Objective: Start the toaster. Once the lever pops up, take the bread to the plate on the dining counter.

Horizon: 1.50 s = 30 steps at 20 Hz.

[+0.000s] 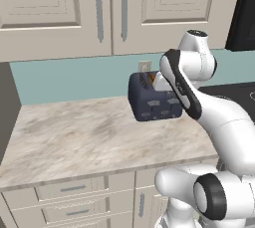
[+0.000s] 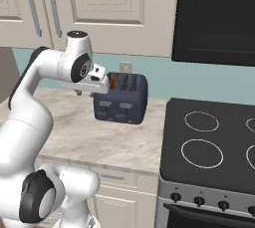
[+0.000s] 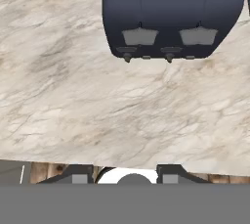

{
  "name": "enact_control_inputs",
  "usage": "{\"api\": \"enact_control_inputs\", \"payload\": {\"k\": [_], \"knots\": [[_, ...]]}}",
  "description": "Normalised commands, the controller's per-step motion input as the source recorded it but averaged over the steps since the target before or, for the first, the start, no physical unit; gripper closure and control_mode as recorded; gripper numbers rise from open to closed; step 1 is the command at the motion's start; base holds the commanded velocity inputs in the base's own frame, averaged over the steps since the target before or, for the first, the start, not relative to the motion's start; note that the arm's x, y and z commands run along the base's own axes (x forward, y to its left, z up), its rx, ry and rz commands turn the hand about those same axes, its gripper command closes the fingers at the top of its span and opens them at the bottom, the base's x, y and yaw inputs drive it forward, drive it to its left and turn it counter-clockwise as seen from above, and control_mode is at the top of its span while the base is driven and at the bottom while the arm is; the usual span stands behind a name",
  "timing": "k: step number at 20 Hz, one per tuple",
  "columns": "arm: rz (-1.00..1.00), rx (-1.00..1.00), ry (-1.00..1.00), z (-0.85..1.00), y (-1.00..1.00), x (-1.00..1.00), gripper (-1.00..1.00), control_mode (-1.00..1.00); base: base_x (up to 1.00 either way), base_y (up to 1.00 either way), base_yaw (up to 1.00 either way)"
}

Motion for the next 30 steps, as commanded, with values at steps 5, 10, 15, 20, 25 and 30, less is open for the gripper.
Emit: {"api": "enact_control_inputs", "payload": {"k": [5, 10, 15, 20, 25, 30], "knots": [[0.0, 0.0, -0.01, -0.12, 0.0, 0.0, -1.0, -1.0, 0.0, 0.0, 0.0], [0.0, 0.0, -0.04, -0.36, 0.0, 0.0, -1.0, -1.0, 0.0, 0.0, 0.0], [0.0, 0.0, -0.12, -0.41, 0.0, 0.0, -1.0, -1.0, 0.0, 0.0, 0.0], [0.0, 0.0, -0.21, -0.28, 0.0, 0.0, -1.0, -1.0, 0.0, 0.0, 0.0], [0.0, 0.0, -0.23, -0.12, 0.0, 0.0, -1.0, -1.0, 0.0, 0.0, 0.0], [0.0, 0.0, -0.14, -0.04, 0.0, 0.0, -1.0, -1.0, 0.0, 0.0, 0.0]]}}
